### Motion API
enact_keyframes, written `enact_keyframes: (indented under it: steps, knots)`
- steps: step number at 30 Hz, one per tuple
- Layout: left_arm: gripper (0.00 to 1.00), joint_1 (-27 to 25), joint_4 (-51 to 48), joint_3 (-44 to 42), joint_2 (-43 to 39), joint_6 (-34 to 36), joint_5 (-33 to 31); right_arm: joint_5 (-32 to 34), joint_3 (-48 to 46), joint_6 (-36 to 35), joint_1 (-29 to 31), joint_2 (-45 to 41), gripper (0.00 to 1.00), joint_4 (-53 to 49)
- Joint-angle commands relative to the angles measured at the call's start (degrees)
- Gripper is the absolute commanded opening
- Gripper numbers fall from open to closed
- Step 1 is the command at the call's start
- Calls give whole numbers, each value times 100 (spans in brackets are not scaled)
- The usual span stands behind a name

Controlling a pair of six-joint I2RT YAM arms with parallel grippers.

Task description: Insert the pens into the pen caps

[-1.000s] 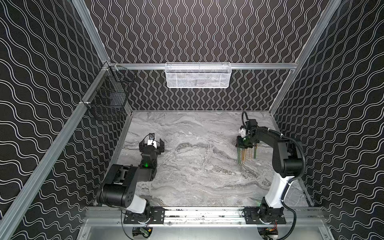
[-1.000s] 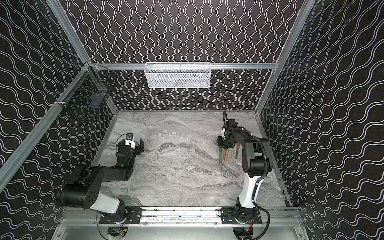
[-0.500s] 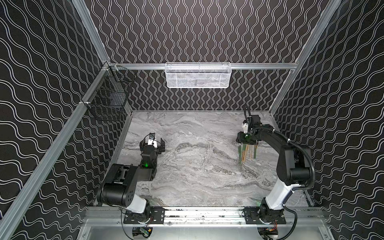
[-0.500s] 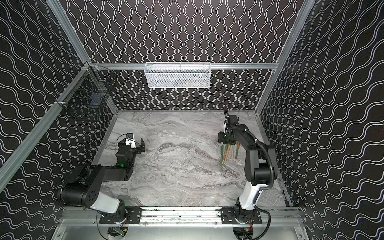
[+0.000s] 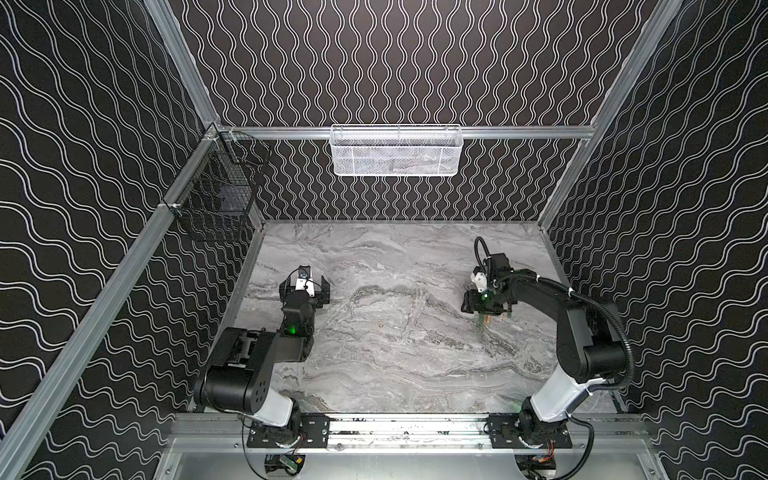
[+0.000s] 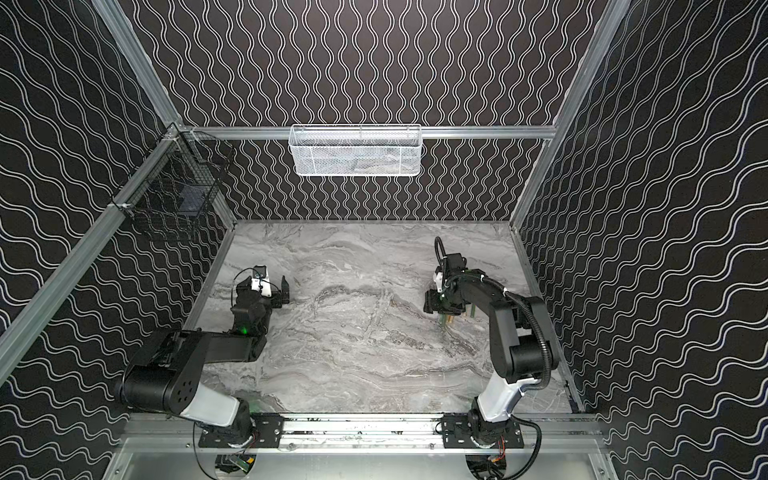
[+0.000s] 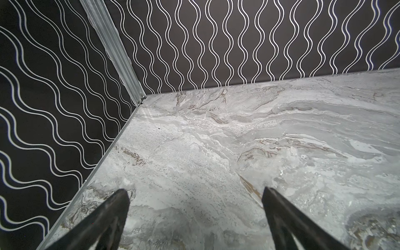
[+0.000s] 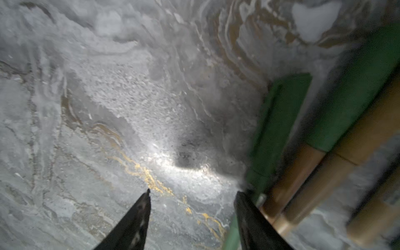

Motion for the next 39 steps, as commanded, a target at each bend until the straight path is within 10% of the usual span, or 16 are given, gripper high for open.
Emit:
enact_keyframes:
  steps: [1, 16, 18, 20, 39]
  knots:
    - [99, 11, 183, 48, 3, -32, 41, 125, -42, 98, 15, 76, 65, 155]
    - [99, 11, 181, 53, 7, -31, 34, 604, 217, -7, 69, -264, 67, 18]
    - [99, 10, 181, 52, 8, -32, 27, 495, 54, -137, 117, -628, 72, 350]
    - [99, 15, 181, 46, 8, -32, 34, 664, -72, -228, 162, -928, 99, 667]
    - [99, 11, 184, 49, 12, -30, 33, 2189, -3271, -763, 242, -2453, 99, 5632]
